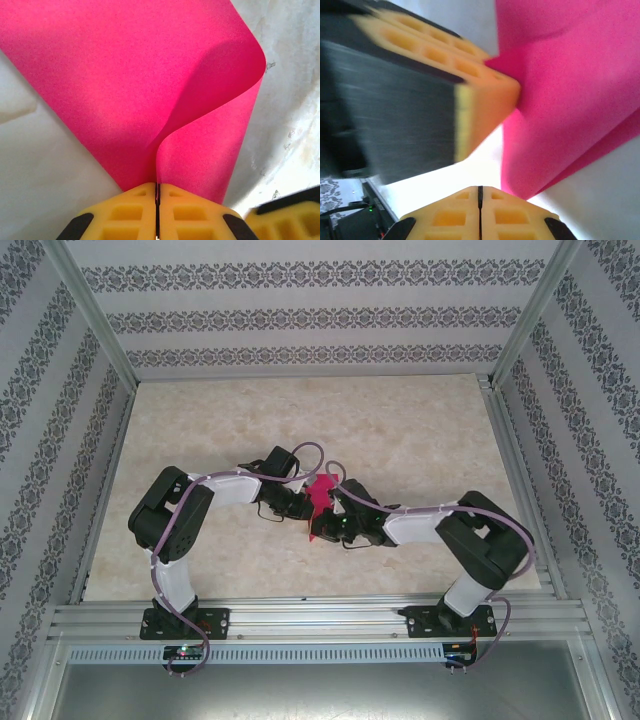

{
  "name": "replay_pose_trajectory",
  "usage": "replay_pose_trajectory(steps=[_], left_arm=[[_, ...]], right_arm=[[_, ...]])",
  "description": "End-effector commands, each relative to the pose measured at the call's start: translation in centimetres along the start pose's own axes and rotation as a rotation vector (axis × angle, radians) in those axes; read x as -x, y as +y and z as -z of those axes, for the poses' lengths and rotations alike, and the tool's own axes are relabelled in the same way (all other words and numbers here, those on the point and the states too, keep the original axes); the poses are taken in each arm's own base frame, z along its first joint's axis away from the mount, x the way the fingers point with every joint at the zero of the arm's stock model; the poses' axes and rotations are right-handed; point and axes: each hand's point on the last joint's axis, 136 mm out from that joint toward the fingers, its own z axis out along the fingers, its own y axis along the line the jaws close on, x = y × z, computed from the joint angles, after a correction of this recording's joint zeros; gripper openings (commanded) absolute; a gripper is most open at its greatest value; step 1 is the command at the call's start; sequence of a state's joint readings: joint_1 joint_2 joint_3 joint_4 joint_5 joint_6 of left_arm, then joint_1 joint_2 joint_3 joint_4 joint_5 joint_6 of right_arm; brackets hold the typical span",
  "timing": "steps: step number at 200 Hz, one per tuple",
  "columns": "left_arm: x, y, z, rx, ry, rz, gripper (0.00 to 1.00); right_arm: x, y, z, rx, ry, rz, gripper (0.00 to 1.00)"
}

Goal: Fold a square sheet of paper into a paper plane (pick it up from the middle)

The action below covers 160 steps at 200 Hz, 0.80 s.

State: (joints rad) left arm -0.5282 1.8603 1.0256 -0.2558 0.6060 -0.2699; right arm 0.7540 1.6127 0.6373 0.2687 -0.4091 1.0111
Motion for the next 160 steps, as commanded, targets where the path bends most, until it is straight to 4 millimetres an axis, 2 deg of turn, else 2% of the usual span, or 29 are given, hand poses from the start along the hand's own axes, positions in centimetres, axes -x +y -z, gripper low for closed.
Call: replay_pose_trajectory(steps=[1,28,58,110,160], left_arm=[[-0.5,0.4,-0.1,0.003,0.037,0.005,0.1],[-0.4,0.3,0.0,-0.001,0.032,0.001,0.1],[-0.2,0.1,-0.1,-0.008,0.031,0.004,0.1],[0.0,-0.1,0.1,-0.009,0.031,-0.004,0.1],[0.5,-0.3,0.3,-0.011,0.026,-0.011,0.1]], right_arm=[[2.7,-1.3,2.8,-0.084,-0.116,0.019,0.08],[6.5,-3.1,4.9,-0.164,-0.19,0.007,0.09],[9.5,-3.1,4.3,-0.18,-0.155,0.024,0.08],[11.6,-4.2,1.6,-0.259,-0.057,0.06,0.08],[11.5,-6.4,-0.2,-0.342,0.038,0.071,0.08]])
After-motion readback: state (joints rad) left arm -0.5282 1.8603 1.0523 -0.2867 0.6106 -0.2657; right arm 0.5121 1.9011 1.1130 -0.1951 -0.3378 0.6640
